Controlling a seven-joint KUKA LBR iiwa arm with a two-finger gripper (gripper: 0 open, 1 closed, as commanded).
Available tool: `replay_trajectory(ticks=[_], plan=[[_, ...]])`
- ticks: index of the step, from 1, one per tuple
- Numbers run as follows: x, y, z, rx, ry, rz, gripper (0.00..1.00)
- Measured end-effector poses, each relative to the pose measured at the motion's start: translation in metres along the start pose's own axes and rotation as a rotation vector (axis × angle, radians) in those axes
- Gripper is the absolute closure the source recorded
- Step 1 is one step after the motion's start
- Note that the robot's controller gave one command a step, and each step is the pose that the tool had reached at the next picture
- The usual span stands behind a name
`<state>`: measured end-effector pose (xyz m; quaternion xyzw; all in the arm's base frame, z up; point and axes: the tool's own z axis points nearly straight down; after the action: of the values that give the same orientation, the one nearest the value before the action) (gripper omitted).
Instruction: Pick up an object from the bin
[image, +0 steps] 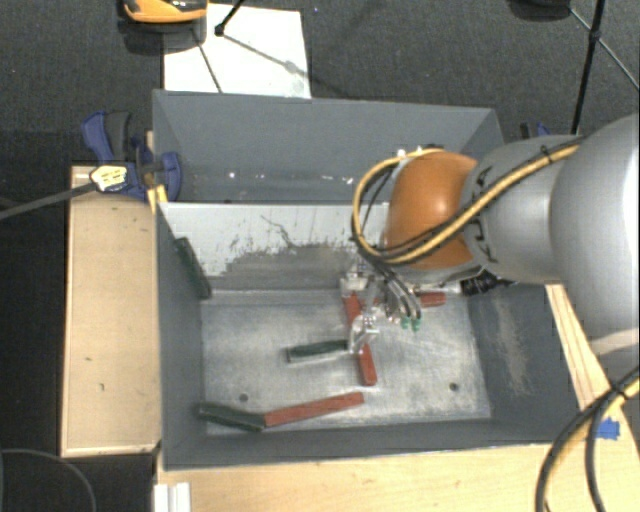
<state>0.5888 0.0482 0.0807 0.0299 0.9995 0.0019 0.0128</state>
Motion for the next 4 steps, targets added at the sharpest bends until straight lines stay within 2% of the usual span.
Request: replay_trajectory(ticks=[1,2,3,4], plan=[[0.0,0.0,0.0,0.0,0.0,0.0,0.0],[0.043,0.045,0.002,0.001,0.008,-0.202,1.0],[0.042,0.047,0.002,-0.002,-0.001,-0.202,0.0],[0.042,0.047,0.002,-0.002,0.0,-0.202,0.0]])
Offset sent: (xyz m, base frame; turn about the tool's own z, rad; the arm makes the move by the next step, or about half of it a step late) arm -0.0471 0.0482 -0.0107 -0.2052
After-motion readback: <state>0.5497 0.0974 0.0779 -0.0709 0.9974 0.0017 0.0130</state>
